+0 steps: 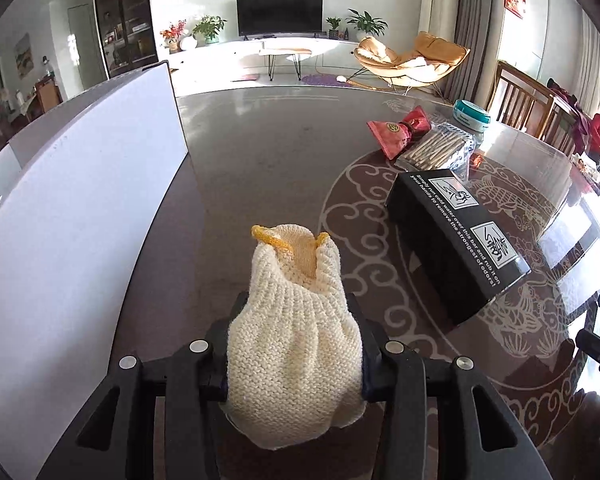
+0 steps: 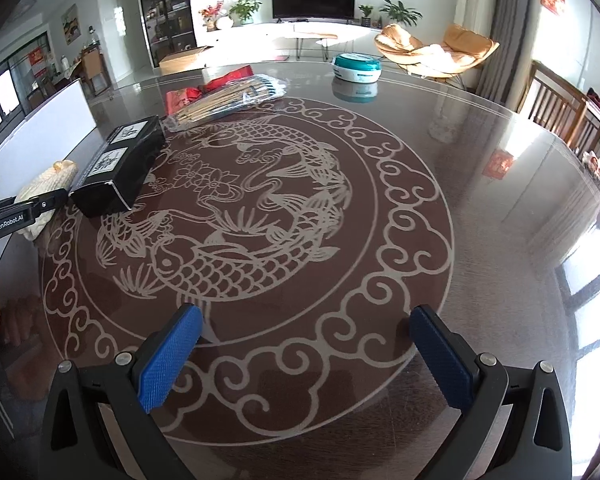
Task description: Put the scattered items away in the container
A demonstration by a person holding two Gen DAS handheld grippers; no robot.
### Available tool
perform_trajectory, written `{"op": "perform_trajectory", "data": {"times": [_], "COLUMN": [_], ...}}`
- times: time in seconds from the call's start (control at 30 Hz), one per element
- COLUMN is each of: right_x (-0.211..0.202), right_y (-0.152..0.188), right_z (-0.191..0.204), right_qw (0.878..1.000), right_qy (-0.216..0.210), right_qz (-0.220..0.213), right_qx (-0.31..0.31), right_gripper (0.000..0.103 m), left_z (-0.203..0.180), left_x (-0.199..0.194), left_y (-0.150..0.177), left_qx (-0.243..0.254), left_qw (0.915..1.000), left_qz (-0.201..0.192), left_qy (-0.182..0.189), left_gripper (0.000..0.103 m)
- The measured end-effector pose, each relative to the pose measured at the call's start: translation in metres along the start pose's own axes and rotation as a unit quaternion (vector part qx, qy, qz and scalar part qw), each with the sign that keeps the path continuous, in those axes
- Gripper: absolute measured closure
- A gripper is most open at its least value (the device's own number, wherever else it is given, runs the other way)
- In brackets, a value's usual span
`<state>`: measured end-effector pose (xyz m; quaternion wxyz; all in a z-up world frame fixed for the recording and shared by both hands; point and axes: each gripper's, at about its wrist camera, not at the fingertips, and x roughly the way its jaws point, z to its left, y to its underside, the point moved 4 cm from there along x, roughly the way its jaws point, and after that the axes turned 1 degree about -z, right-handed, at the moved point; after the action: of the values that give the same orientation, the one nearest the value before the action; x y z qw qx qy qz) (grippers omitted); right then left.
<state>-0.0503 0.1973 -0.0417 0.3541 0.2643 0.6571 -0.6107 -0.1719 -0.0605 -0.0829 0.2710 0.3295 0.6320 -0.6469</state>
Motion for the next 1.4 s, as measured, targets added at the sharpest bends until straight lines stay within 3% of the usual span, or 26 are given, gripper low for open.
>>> {"op": "perform_trajectory", "data": {"times": [0.17, 0.3, 0.43, 0.57, 0.7, 0.83, 1.0, 1.23, 1.4], "right_x": [0.013, 0.035, 0.077, 0.095, 0.095, 0.089, 0.064, 0.009, -0.018], "right_y": [-0.037, -0.086, -0.112, -0.115, -0.118, -0.11, -0.079, -0.017, 0.018], "right_z": [0.054, 0.097, 0.123, 0.144, 0.148, 0.141, 0.114, 0.046, -0.004], "right_qw": [0.991, 0.985, 0.987, 0.988, 0.989, 0.99, 0.992, 0.995, 0.998], "right_qy": [-0.134, -0.169, -0.157, -0.128, -0.11, -0.106, -0.092, -0.057, -0.034], "right_qz": [-0.01, -0.014, 0.033, 0.037, 0.026, 0.02, 0.005, -0.005, -0.009], "right_qx": [0.001, -0.008, -0.022, -0.083, -0.095, -0.092, -0.089, -0.076, -0.044], "right_gripper": [0.0, 0.0, 0.0, 0.002, 0.036, 0.043, 0.043, 0.043, 0.043], "left_z": [-0.003, -0.004, -0.004, -0.003, -0.002, -0.002, -0.002, -0.004, -0.047], "left_x": [0.001, 0.004, 0.004, 0.004, 0.003, 0.003, 0.004, 0.001, -0.019], "left_y": [0.002, 0.0, 0.0, 0.001, 0.002, 0.002, 0.002, 0.003, 0.026], "left_qx": [0.009, 0.007, 0.007, 0.007, 0.006, 0.006, 0.006, 0.009, 0.004], "left_qw": [0.9999, 0.9999, 0.9999, 0.9999, 1.0, 1.0, 1.0, 0.9999, 0.999], "left_qz": [0.0, 0.0, 0.0, 0.0, 0.0, 0.0, 0.0, 0.0, -0.004], "left_qy": [-0.013, -0.01, -0.01, -0.009, -0.008, -0.008, -0.008, -0.007, 0.045], "left_gripper": [0.058, 0.058, 0.058, 0.058, 0.058, 0.058, 0.058, 0.058, 0.058]}}
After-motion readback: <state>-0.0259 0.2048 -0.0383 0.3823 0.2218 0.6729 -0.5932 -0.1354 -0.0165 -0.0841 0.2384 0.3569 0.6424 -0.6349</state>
